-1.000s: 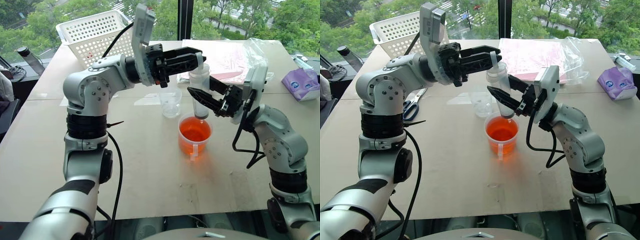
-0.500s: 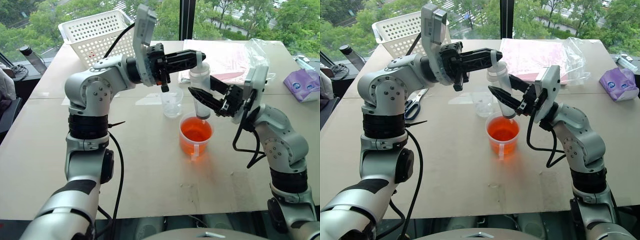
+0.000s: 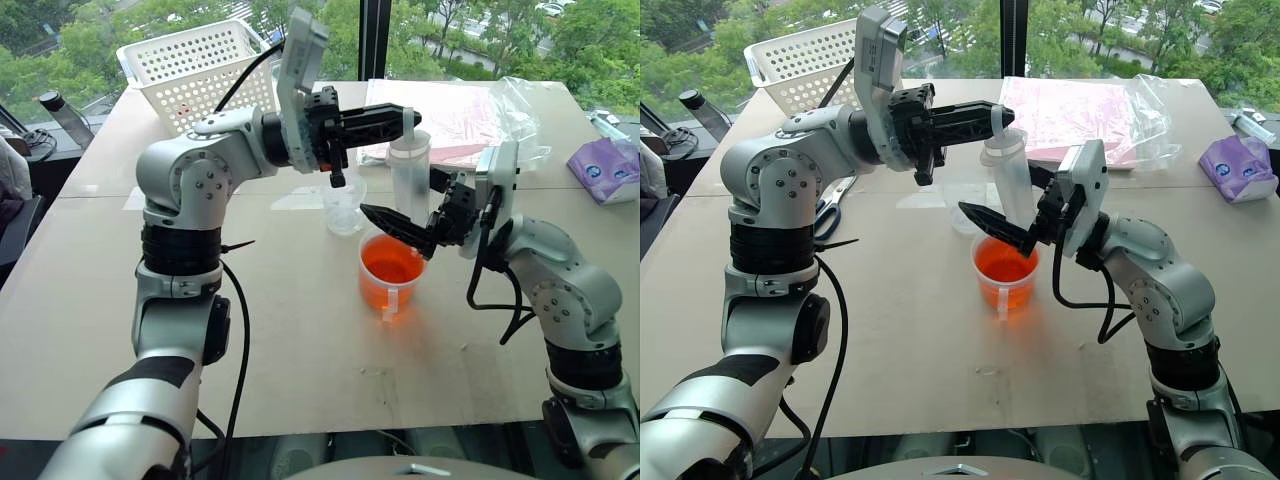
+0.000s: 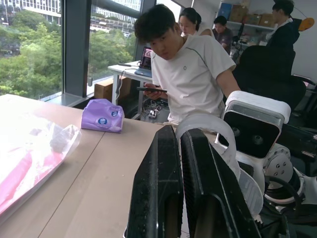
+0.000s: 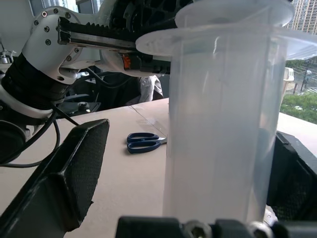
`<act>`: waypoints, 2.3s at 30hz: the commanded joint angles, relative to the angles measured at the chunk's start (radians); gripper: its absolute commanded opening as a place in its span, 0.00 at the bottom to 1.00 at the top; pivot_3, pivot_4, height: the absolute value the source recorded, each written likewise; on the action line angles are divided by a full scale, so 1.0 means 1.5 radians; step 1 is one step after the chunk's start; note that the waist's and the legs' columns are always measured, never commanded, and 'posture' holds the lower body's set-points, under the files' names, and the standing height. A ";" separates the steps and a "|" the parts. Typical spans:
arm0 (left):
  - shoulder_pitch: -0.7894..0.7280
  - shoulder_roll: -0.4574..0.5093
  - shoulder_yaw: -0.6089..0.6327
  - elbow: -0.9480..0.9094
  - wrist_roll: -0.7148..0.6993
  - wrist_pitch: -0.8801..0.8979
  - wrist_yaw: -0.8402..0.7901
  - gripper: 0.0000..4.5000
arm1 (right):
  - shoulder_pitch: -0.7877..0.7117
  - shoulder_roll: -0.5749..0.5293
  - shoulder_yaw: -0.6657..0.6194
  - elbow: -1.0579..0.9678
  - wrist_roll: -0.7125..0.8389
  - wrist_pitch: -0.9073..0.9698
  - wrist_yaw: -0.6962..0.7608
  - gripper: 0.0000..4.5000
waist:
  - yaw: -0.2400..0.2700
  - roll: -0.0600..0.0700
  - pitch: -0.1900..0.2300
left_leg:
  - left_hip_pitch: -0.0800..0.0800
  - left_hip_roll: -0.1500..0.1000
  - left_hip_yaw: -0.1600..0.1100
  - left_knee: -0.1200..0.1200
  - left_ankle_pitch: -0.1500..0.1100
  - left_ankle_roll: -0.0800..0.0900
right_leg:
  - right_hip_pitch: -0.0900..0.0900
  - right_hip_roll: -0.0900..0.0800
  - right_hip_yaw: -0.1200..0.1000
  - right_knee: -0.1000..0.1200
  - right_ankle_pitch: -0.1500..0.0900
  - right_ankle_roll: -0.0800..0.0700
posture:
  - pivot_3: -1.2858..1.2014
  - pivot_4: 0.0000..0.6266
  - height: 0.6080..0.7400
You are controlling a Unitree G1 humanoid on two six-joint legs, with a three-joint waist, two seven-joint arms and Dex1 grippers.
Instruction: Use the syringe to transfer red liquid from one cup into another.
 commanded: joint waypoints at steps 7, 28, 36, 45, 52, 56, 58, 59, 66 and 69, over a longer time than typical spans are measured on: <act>-0.032 0.036 -0.028 -0.011 0.016 -0.019 -0.071 0.00 | -0.050 -0.085 -0.039 -0.034 0.095 0.127 -0.015 0.99 | 0.000 0.000 0.000 | 0.000 0.000 0.000 0.000 0.000 0.000 | 0.000 0.000 0.000 0.000 0.000 0.000 | 0.52 0.24 1.00; -0.069 0.049 -0.078 0.039 0.112 -0.092 -0.144 0.00 | -0.199 -0.145 -0.089 0.011 0.295 0.357 -0.155 0.54 | 0.001 0.000 0.000 | -0.001 0.000 0.000 0.000 0.000 0.000 | 0.000 0.000 0.000 0.000 0.000 0.000 | 0.52 0.24 1.00; -0.068 0.041 -0.073 0.041 0.110 -0.092 -0.143 0.00 | -0.177 -0.148 -0.074 0.009 0.254 0.320 -0.140 0.50 | -0.001 0.000 0.000 | -0.001 0.000 0.000 0.000 0.000 0.000 | 0.000 0.000 0.000 0.000 0.000 0.000 | 0.52 0.24 1.00; -0.067 0.042 -0.071 0.045 0.114 -0.095 -0.144 0.00 | -0.157 -0.149 -0.064 -0.007 0.231 0.285 -0.114 0.83 | 0.001 0.000 0.000 | -0.001 0.000 0.000 0.000 0.000 0.000 | 0.000 0.000 0.000 0.000 0.000 0.000 | 0.52 0.24 1.00; -0.066 0.043 -0.071 0.045 0.115 -0.096 -0.147 0.00 | -0.157 -0.139 -0.068 -0.001 0.223 0.281 -0.120 0.99 | 0.000 0.000 0.000 | -0.001 0.000 0.000 0.000 0.000 0.000 | 0.000 0.000 0.000 0.000 0.000 0.000 | 0.52 0.24 1.00; -0.066 0.043 -0.072 0.043 0.116 -0.097 -0.150 0.00 | -0.159 -0.136 -0.069 0.002 0.220 0.282 -0.120 0.99 | 0.000 0.000 0.000 | -0.001 0.000 0.000 0.000 0.000 0.000 | 0.000 0.000 0.000 0.000 0.000 0.000 | 0.52 0.24 1.00; -0.066 0.043 -0.072 0.044 0.115 -0.097 -0.150 0.00 | -0.159 -0.138 -0.067 0.001 0.219 0.285 -0.118 0.84 | 0.000 0.000 0.000 | -0.001 0.000 0.000 0.000 0.000 0.000 | 0.000 0.000 0.000 0.000 0.000 0.000 | 0.52 0.24 1.00; -0.066 0.043 -0.072 0.044 0.116 -0.097 -0.150 0.00 | -0.158 -0.138 -0.067 0.000 0.220 0.287 -0.117 0.74 | 0.000 0.000 0.000 | -0.001 0.000 0.000 0.000 0.000 0.000 | 0.000 0.000 0.000 0.000 0.000 0.000 | 0.52 0.24 1.00; -0.070 0.039 -0.065 0.039 0.106 -0.094 -0.148 0.00 | -0.155 -0.135 -0.067 -0.008 0.231 0.301 -0.129 0.35 | 0.000 0.000 0.000 | -0.001 0.000 0.000 0.000 0.000 0.000 | 0.000 0.000 0.000 0.000 0.000 0.000 | 0.52 0.24 1.00; -0.068 0.037 -0.061 0.032 0.100 -0.091 -0.148 0.00 | -0.156 -0.131 -0.064 -0.011 0.230 0.302 -0.139 0.35 | 0.000 0.000 0.000 | -0.001 0.000 0.000 0.000 0.000 0.000 | 0.000 0.000 0.000 0.000 0.000 0.000 | 0.52 0.24 1.00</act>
